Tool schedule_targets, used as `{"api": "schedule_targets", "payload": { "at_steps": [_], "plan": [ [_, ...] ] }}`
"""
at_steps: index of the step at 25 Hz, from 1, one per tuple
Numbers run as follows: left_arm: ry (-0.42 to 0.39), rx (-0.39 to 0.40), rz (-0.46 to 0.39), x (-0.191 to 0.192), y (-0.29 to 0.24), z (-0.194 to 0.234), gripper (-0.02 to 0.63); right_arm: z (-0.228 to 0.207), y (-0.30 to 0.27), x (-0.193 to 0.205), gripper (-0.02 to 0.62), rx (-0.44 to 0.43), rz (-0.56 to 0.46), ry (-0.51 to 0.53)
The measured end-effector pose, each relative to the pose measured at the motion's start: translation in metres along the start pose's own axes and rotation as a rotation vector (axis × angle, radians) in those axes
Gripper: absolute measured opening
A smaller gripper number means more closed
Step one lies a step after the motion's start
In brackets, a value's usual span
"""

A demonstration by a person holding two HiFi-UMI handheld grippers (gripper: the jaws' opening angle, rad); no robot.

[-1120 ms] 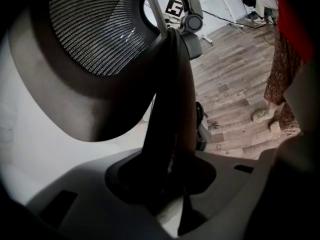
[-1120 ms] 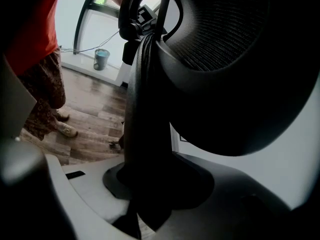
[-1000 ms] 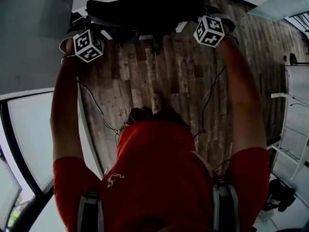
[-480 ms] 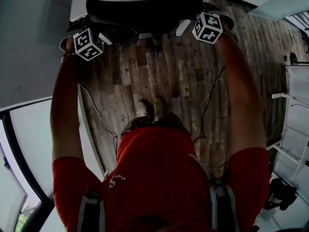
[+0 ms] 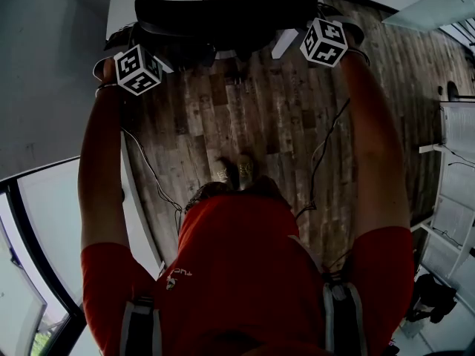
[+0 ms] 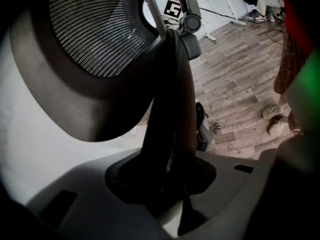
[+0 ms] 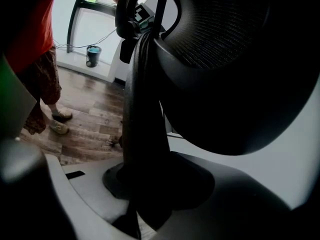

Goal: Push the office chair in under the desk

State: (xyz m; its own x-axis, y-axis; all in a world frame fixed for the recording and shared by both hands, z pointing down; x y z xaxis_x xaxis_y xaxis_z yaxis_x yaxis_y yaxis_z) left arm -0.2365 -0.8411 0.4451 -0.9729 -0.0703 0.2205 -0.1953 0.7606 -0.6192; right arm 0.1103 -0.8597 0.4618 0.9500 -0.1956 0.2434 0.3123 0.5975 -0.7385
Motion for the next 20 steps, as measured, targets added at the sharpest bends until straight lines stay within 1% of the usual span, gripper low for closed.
{"api": "schedule_targets", "payload": {
  "at_steps": [5,8,9,10,13,20],
  "plan": [
    [0.015,0.009,0.009,-0.001,0.002,-0.001,0.143,0.000,0.002,0.000,0.161,0.006,-0.004,-0.012],
    [0.037,0.013,0.010,-0.002,0.003,-0.004,0.162,0.002,0.002,0.001,0.184,-0.005,0.003,-0.016],
    [0.041,0.011,0.008,-0.002,0.004,-0.006,0.191,0.004,0.002,0.002,0.207,-0.010,0.008,-0.012],
    [0.044,0.004,0.006,-0.002,0.006,-0.006,0.209,0.006,0.003,0.002,0.224,-0.011,0.011,-0.011],
    [0.047,-0.031,-0.010,-0.001,0.015,-0.004,0.243,0.006,0.011,0.003,0.238,0.010,0.010,-0.022],
    [0.080,-0.112,-0.063,-0.001,0.055,-0.004,0.253,0.010,0.047,0.000,0.245,0.072,-0.007,-0.062]
  ]
}}
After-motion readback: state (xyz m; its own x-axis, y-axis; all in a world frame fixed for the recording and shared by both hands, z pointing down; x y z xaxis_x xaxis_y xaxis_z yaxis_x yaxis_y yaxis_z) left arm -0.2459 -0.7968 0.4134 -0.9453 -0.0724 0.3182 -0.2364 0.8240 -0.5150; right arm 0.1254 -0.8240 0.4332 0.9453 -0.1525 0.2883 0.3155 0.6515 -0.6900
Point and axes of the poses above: the fingertips, and each gripper's own axes: y backward along the fingers, z to its left, x out of its underside, the point moved 4 cm from there along y, backward along the fingers, and after that the axes turned 2 degrees about -z, right-handed, at the moved point
